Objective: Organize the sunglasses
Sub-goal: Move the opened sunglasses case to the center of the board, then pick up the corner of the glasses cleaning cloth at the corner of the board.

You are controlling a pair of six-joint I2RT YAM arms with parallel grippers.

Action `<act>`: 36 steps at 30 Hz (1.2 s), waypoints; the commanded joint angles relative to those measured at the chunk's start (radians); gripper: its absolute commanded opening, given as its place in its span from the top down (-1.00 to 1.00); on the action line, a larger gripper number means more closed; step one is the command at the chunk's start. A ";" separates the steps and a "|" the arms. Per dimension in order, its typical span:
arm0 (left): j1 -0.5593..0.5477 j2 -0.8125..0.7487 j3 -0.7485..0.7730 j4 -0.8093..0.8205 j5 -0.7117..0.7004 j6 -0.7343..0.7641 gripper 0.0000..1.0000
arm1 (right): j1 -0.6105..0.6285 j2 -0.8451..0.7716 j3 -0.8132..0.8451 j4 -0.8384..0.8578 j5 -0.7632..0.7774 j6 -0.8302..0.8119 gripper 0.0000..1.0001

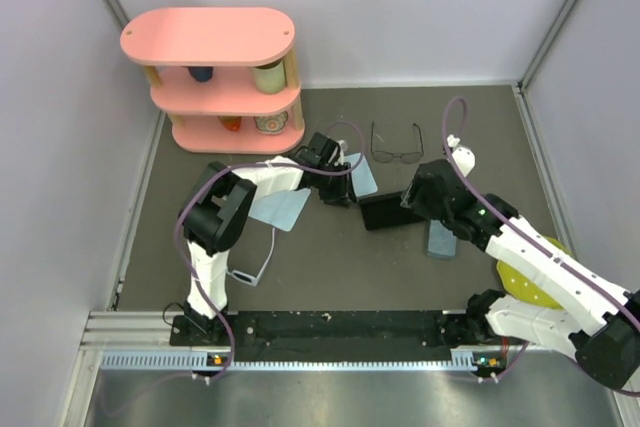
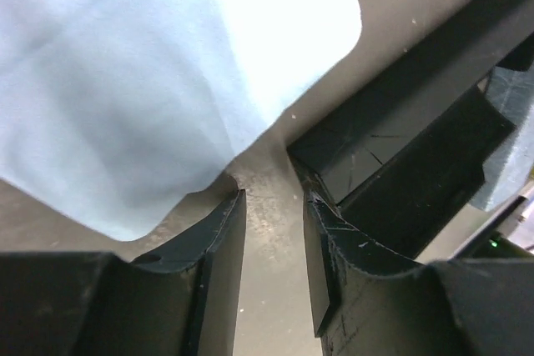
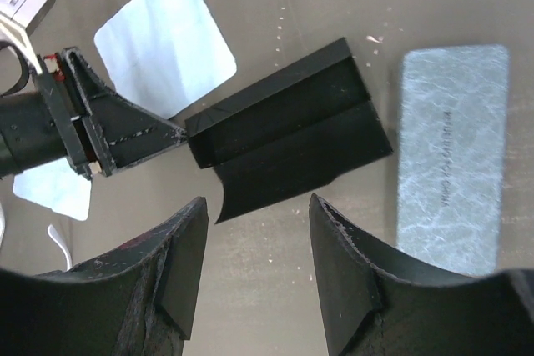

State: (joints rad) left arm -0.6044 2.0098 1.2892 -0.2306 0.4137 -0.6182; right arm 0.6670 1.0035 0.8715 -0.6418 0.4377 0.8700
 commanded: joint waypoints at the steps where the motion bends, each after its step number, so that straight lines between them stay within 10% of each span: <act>1: 0.026 -0.046 0.033 -0.085 -0.148 0.049 0.21 | -0.010 0.061 0.030 0.144 -0.123 -0.149 -0.03; 18: 0.414 -0.574 -0.261 -0.219 -0.339 0.143 -0.12 | 0.109 0.760 0.395 0.456 -0.528 -0.445 -0.01; 36: 0.552 -0.712 -0.426 -0.248 -0.283 0.149 -0.15 | 0.160 1.080 0.552 0.666 -0.441 -0.568 0.17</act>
State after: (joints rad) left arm -0.0792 1.3266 0.8795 -0.4805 0.1078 -0.4873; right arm 0.7979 2.0678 1.4414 -0.1402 -0.0406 0.3393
